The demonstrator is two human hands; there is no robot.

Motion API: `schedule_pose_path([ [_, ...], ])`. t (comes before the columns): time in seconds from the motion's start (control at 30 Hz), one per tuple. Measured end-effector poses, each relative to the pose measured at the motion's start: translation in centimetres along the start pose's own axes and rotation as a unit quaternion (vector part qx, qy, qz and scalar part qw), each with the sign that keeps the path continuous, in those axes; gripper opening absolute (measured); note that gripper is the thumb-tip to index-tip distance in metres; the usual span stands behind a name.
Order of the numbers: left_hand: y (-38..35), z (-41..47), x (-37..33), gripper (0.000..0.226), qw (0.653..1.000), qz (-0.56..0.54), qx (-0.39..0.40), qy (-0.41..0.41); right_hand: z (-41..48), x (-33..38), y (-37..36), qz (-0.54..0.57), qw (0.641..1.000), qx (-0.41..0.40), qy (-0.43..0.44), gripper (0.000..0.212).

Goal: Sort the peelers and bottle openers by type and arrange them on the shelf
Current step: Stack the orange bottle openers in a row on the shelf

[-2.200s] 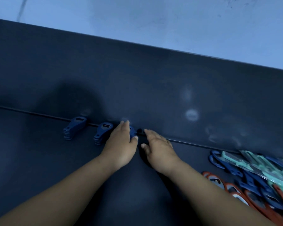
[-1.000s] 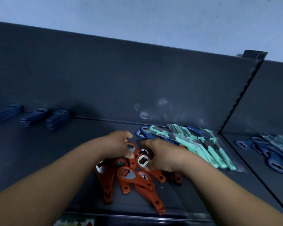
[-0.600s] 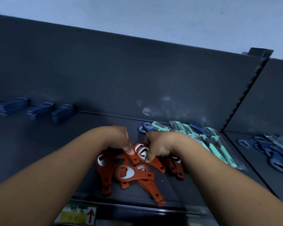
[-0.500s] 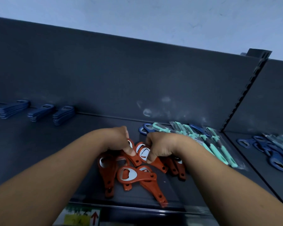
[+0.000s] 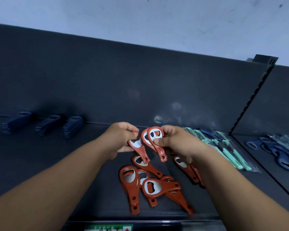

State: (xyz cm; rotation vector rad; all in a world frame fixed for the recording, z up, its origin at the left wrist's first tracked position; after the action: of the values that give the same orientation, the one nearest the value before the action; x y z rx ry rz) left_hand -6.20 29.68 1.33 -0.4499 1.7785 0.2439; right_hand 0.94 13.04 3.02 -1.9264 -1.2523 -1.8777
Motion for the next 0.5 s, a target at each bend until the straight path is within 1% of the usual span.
schedule_pose_path([
  [0.07,-0.4,-0.5,-0.4,0.011,0.999,-0.042,0.016,0.0,0.4,0.5,-1.2,0.011,1.0,0.003,0.009,0.015],
  [0.17,-0.3,-1.2,-0.4,0.024,0.991,-0.122,0.046,0.015,0.9,0.7,-2.6,0.003,0.999,-0.03,0.017,0.023],
  [0.2,-0.2,-1.4,-0.2,0.026,0.989,-0.134,0.054,0.014,1.0,0.7,-2.9,-0.001,0.999,-0.038,0.019,0.024],
  [0.27,0.0,-1.6,0.1,0.022,0.991,-0.124,0.056,-0.006,1.0,0.7,-3.4,-0.012,0.999,-0.044,0.023,0.024],
  [0.37,0.3,-1.7,0.3,0.022,0.993,-0.111,0.024,-0.032,0.6,0.8,-4.6,-0.032,0.999,-0.028,0.021,0.018],
  [0.43,0.7,-1.7,0.4,0.018,0.993,-0.113,0.008,-0.033,0.4,1.1,-5.2,-0.006,0.999,-0.023,0.025,0.017],
  [0.5,1.0,-1.7,0.6,0.019,0.993,-0.117,0.016,-0.021,0.2,1.6,-5.6,0.029,0.999,-0.034,0.029,0.016],
])
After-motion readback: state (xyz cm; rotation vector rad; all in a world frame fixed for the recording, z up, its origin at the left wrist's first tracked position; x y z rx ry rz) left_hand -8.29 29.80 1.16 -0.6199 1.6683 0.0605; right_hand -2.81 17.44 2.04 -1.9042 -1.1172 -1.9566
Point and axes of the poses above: each hand's wrist, its own z-axis towards the middle knuckle, its own y-axis out of the back of the hand, x = y × z, the point moved 1 cm from there along z, towards the middle knuckle, and after that the axes turned 9 degrees about -z, right-handed, at the moved point
